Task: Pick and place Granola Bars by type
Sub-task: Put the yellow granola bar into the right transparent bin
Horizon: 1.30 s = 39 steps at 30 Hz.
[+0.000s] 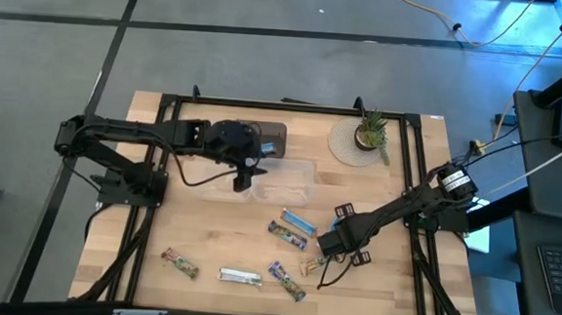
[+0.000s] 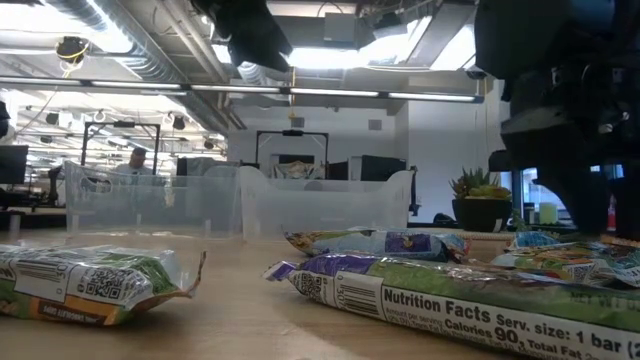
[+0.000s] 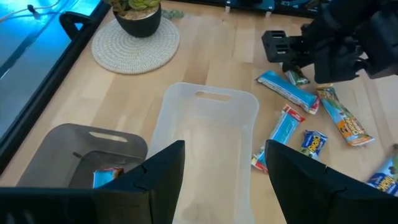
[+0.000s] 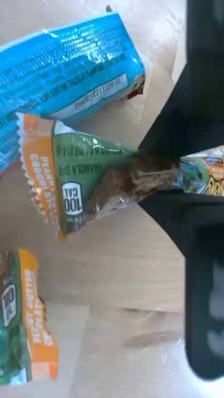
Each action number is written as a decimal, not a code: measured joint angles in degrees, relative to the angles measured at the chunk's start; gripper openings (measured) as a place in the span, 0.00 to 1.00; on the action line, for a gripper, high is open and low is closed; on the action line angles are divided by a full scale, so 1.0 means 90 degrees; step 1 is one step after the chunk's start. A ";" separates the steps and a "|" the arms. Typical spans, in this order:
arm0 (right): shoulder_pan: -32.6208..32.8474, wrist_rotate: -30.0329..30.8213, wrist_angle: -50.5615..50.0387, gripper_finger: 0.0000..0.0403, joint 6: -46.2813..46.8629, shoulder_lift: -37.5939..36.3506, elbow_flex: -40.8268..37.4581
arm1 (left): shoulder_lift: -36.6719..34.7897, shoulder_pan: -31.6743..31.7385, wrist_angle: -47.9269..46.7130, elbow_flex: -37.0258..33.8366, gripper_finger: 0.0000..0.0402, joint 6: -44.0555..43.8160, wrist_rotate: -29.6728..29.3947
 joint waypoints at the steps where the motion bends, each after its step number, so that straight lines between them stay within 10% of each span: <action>1: 0.0000 -0.0027 -0.0015 0.19 0.0001 0.0000 0.0000 | 0.0000 -0.0009 0.0000 0.0000 0.53 0.0001 0.0000; 14: 0.0208 0.0066 -0.0516 0.20 0.0529 -0.0743 -0.0002 | -0.0095 -0.0034 -0.0541 0.0000 0.53 0.0002 0.0002; 25: -0.0101 0.1612 -0.0312 0.18 0.1526 -0.2257 0.0461 | -0.0272 -0.0267 -0.0850 0.0000 0.53 -0.0409 0.0066; 39: -0.1409 0.2293 0.3396 0.19 -0.1155 -0.2444 0.1061 | -0.0267 -0.0752 -0.0867 0.0000 0.53 -0.1355 0.0515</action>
